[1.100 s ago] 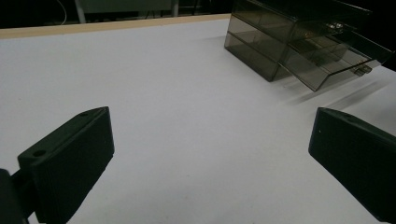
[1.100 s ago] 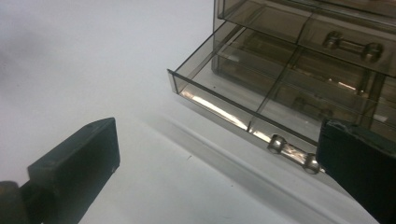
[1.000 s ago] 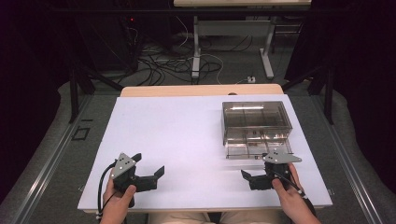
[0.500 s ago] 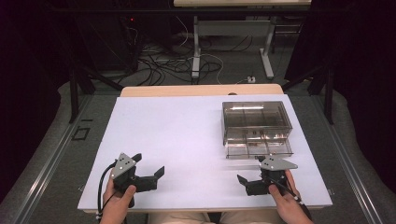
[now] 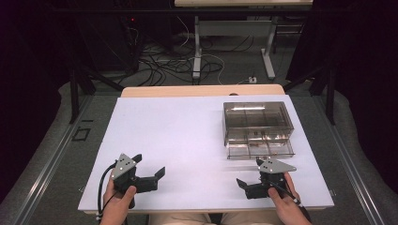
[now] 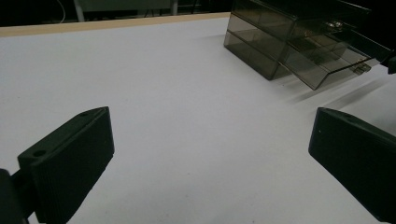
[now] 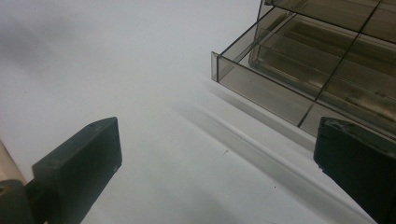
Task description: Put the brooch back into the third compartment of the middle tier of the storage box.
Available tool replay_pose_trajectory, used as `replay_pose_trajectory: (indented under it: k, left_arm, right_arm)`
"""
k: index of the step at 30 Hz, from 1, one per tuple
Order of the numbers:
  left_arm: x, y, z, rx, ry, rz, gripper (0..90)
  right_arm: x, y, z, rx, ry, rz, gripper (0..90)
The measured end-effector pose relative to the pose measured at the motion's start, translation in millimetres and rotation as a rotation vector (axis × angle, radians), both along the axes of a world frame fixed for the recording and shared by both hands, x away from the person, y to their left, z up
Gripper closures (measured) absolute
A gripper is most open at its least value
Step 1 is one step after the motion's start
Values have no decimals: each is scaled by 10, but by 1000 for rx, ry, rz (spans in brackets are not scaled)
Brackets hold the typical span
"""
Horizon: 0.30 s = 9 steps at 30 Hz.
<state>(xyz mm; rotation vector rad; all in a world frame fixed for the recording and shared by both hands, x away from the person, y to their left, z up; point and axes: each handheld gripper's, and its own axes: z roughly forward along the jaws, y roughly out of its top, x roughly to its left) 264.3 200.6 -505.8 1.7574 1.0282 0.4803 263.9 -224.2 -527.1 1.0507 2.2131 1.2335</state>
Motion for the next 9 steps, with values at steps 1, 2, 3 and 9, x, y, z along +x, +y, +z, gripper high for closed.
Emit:
replay_pose_trajectory:
  k: [1,2,3,9]
  left_arm:
    - [0,-1,0,1,0,0,4]
    - [1,0,-1,1,1,0,3]
    - [1,0,-1,1,1,0,3]
    - [4,4,0,9,-2,0,4]
  right_arm:
    - [-3,-1,4,-6,12,2,9]
    - [-2,5,-8,3,-3,-2,11]
    - [-4,4,-7,1,-5,-1,12]
    - [-11,-11,11,-8,10,2,14]
